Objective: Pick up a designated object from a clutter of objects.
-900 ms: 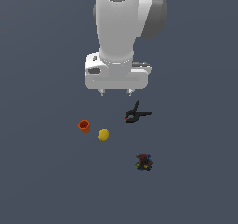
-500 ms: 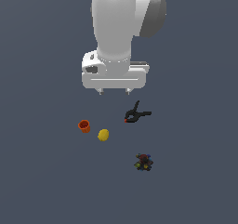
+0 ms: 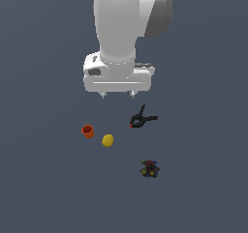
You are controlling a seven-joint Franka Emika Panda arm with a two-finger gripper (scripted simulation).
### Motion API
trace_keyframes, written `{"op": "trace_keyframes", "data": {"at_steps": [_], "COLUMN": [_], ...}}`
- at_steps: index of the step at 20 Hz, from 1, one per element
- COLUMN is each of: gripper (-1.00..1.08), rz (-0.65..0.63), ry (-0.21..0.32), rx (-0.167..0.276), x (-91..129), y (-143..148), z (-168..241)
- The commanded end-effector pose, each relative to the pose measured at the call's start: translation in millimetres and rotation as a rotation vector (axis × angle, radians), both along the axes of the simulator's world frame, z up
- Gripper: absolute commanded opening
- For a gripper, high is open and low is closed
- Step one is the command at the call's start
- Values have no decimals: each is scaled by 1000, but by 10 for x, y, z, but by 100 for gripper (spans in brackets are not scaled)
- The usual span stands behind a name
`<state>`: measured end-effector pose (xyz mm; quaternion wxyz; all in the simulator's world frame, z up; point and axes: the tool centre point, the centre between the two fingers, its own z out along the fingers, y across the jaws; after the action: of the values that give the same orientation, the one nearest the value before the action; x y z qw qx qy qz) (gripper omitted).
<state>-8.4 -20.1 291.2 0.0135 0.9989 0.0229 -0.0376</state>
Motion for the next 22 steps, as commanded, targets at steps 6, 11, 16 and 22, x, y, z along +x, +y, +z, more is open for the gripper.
{"op": "trace_keyframes", "data": {"at_steps": [6, 11, 16, 22], "gripper": [100, 100, 100, 100], "rz": [76, 174, 312, 508], "ry": [0, -1, -1, -1], "rx": [-3, -5, -5, -1], "x": [126, 284, 499, 786], "y": [51, 119, 225, 393], "z": [-76, -180, -340, -597]}}
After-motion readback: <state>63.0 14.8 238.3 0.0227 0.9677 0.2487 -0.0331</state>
